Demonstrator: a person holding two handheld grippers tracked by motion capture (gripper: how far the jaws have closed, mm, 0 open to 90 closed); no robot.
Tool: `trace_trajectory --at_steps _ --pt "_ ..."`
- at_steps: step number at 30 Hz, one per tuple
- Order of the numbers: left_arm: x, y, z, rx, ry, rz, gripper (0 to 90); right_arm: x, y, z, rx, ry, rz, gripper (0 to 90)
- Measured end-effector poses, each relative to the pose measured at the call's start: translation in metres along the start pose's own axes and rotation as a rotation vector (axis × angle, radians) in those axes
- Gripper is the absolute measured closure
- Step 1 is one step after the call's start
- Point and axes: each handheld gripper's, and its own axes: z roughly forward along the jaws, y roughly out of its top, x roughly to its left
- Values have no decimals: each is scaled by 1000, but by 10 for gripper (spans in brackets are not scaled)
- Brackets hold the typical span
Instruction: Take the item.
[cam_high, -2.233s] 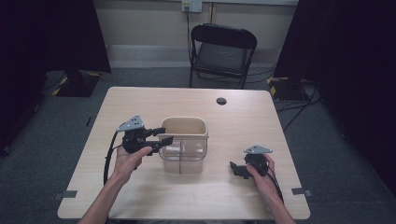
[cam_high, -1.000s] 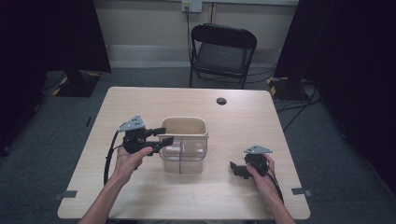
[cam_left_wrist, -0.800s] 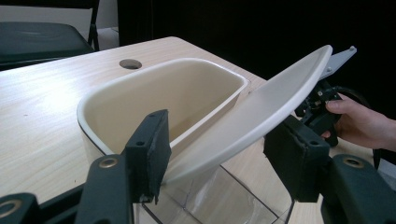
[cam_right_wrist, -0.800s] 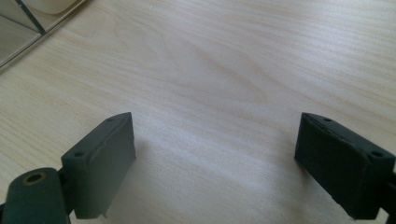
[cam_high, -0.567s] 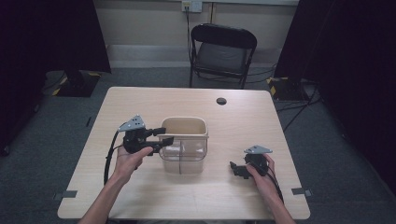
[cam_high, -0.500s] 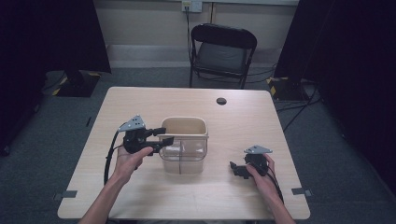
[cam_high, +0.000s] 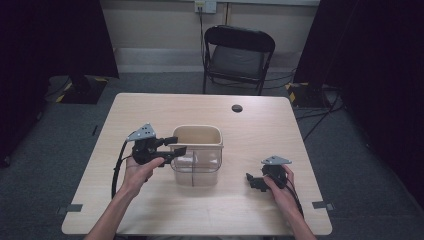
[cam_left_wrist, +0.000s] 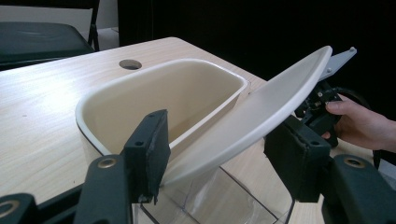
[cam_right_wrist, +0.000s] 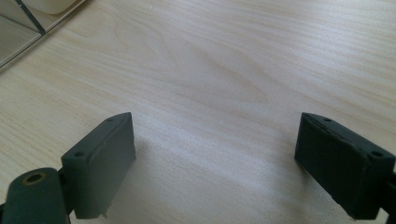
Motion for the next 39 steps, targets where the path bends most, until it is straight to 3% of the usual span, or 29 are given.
trace_trajectory --at_steps 39 --pt "0 0 1 6 1 0 400 0 0 0 0 1 0 115"
